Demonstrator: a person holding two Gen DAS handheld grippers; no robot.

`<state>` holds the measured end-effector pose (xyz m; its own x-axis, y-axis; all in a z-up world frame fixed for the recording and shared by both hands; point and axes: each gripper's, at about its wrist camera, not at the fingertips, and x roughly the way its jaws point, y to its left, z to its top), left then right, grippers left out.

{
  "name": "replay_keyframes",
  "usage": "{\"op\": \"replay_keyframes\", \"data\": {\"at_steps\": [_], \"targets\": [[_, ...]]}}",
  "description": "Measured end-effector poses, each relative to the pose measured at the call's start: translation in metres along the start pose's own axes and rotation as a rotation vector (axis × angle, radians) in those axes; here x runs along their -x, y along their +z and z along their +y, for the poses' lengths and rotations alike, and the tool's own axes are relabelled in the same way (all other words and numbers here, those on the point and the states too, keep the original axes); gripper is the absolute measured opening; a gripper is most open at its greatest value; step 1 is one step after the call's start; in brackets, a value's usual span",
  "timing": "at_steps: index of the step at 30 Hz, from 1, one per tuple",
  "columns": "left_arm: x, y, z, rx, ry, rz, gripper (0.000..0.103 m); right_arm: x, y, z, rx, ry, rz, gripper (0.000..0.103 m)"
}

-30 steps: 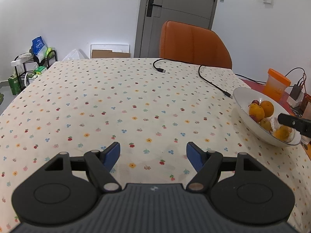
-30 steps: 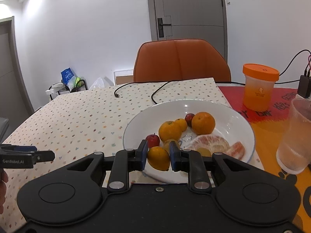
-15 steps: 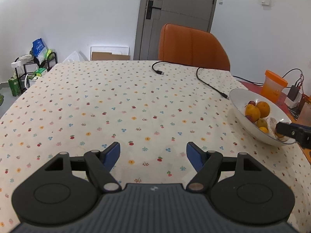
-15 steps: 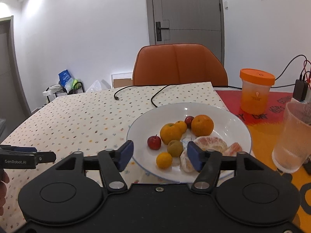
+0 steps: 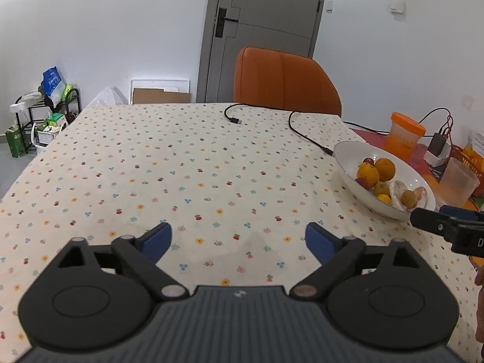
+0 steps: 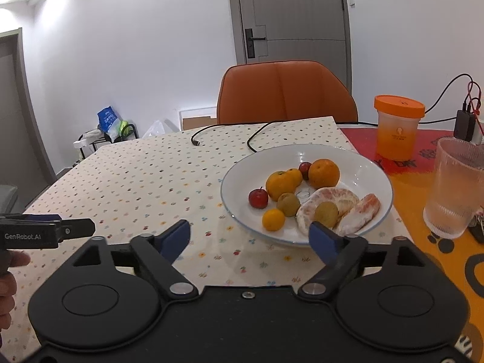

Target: Organize fruits

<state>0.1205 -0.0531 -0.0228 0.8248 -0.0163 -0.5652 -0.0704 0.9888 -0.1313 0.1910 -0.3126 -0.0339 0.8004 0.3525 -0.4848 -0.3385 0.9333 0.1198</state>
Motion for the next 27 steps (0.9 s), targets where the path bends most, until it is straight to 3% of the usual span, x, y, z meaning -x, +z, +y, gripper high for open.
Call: {"op": "replay_keyframes", "data": {"at_steps": [6,27], "targets": [[0.017,0.001,0.003,0.002,0.004,-0.024,0.099,0.012,-0.003,0.004,-0.024,-0.001,0.005,0.103],[0.071,-0.008,0.011,-0.001,0.013,-0.053,0.103,0.054,-0.003,0.027,-0.011,0.004,-0.002,0.103]]}}
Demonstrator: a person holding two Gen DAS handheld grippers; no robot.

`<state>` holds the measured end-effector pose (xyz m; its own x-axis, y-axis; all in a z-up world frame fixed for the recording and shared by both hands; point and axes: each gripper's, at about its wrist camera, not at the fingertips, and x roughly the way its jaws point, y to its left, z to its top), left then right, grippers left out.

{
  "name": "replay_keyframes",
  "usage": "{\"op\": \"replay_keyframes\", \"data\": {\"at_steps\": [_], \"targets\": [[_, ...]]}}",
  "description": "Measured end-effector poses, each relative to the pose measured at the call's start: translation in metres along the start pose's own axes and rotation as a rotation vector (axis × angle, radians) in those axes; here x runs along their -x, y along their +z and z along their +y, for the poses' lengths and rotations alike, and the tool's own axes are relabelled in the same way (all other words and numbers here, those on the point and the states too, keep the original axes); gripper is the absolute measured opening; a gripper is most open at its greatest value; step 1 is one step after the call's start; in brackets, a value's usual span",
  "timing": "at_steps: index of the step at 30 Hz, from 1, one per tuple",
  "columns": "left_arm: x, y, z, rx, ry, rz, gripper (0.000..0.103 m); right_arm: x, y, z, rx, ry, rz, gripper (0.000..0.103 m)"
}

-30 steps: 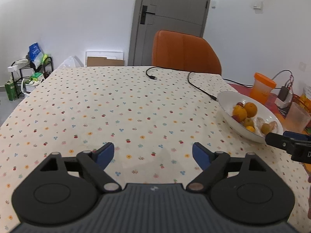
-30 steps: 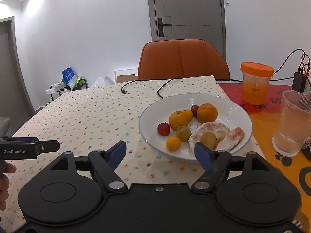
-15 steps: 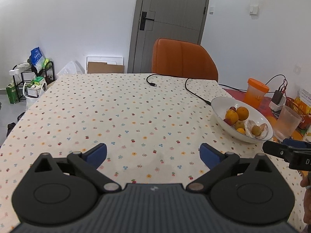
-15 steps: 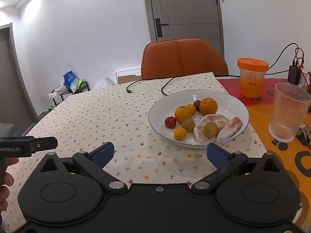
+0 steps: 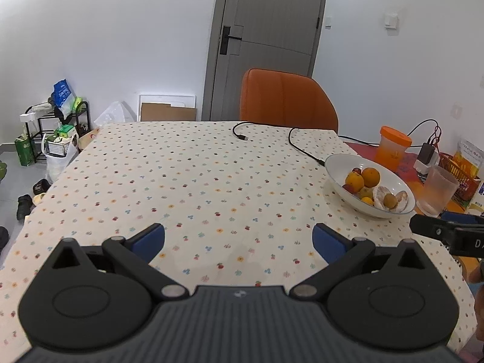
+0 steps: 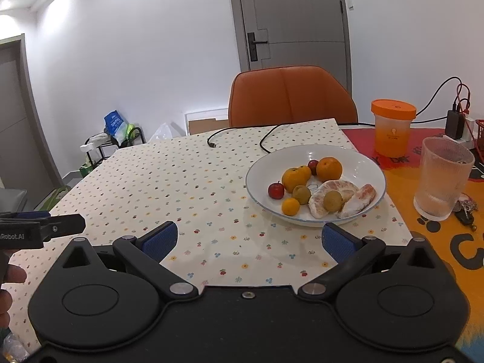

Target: Organize fruits

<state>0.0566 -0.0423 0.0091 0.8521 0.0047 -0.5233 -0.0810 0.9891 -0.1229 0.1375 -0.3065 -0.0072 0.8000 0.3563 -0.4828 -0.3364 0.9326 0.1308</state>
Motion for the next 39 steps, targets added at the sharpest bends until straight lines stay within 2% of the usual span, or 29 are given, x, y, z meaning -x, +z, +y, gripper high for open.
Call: {"op": "replay_keyframes", "data": {"at_steps": [21,24,27,39], "targets": [[0.055,-0.018,0.006,-0.010,0.029,-0.027,0.103,0.046,-0.007,0.021,0.037,0.024,-0.012,0.103],[0.061,-0.020,0.004,-0.025,0.023,-0.033,0.103,0.052,-0.010,0.021,0.013,0.070,-0.001,0.103],[0.063,-0.020,0.002,-0.035,0.016,-0.039,0.103,0.057,-0.014,0.022,-0.006,0.102,0.006,0.103],[0.056,-0.028,-0.001,-0.042,0.026,-0.011,0.103,0.057,-0.020,0.021,0.009,0.077,0.007,0.103]]}}
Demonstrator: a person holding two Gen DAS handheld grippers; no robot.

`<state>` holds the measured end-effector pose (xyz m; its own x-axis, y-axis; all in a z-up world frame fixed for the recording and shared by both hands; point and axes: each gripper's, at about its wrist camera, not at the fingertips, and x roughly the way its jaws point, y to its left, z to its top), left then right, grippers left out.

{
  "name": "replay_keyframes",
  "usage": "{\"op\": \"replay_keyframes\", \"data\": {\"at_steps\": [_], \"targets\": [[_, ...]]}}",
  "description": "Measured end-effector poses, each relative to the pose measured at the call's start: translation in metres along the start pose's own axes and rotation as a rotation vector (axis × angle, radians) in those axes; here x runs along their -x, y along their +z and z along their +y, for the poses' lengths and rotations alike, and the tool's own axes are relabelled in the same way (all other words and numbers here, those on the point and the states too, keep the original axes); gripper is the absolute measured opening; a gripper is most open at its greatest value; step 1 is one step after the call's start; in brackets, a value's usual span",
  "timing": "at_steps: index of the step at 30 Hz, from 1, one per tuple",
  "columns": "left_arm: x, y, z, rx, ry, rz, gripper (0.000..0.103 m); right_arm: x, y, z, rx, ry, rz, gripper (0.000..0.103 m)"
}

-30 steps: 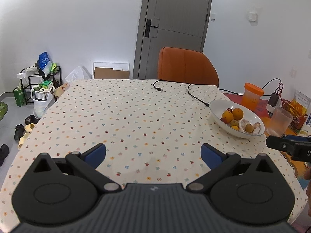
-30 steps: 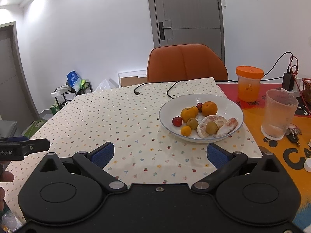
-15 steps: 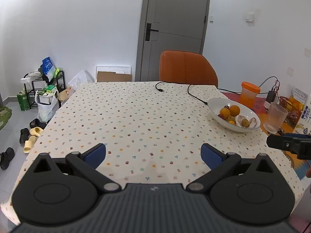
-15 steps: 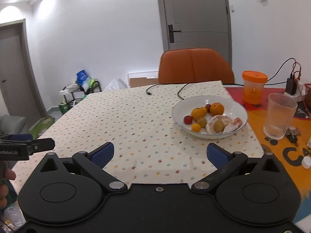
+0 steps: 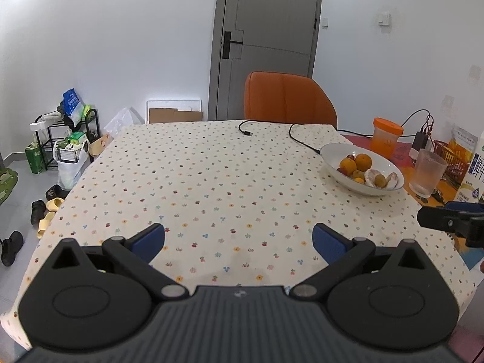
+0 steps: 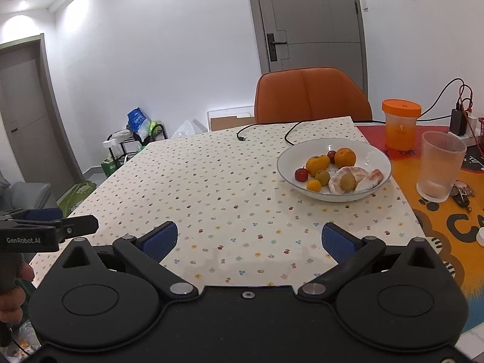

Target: Organize fruits

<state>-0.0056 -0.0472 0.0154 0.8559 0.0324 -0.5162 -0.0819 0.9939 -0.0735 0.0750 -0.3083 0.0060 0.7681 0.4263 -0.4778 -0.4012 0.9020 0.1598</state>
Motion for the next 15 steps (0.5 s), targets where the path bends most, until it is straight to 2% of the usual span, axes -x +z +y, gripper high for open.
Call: {"op": "replay_keyframes", "data": {"at_steps": [15], "targets": [[-0.0002,-0.0001,0.0015,-0.004,0.005,0.004,0.103,0.0006,-0.0028,0.0019,0.011,0.005,0.001,0.103]]}}
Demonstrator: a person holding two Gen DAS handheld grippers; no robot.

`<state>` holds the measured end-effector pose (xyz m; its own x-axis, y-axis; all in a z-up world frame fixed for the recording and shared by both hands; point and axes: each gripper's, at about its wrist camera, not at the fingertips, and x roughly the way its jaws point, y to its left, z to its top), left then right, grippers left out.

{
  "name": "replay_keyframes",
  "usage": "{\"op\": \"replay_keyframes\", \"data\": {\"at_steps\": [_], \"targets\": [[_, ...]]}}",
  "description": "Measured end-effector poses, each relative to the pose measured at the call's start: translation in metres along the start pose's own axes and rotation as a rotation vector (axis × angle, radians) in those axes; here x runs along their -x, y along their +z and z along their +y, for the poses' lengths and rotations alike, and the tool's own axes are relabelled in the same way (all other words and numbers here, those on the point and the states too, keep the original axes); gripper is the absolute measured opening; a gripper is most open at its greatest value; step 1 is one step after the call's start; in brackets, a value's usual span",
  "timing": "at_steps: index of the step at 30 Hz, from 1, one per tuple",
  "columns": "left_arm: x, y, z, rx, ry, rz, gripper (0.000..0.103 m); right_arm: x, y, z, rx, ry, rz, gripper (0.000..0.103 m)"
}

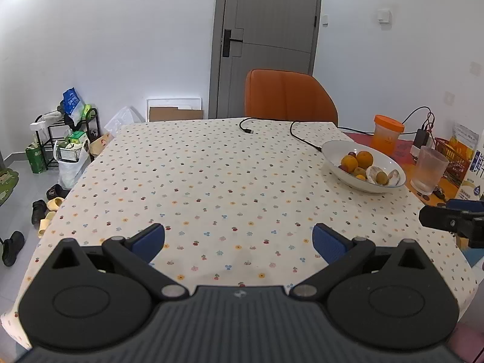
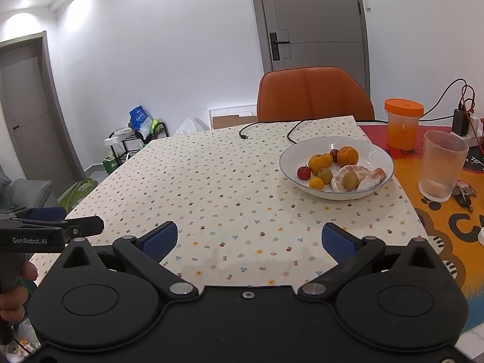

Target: Organize fruits

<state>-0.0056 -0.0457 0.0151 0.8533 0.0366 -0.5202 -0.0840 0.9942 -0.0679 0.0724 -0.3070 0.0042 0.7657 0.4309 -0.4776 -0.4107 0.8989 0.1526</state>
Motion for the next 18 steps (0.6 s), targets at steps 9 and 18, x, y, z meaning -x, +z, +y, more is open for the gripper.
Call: {"op": "replay_keyframes", "data": {"at_steps": [9,18], "targets": [[0.0028,0.0013,-0.0013,-0.007,0.000,-0.010,0.103,-0.0008,0.0013,-0.0003,0.003,-0.006,0.001,0.103],[0.0029,0.0010,-0.0026,-0.011,-0.004,-0.009,0.103,0.0001,0.0013,0.0002,0.004,-0.005,0.001,0.103]]}}
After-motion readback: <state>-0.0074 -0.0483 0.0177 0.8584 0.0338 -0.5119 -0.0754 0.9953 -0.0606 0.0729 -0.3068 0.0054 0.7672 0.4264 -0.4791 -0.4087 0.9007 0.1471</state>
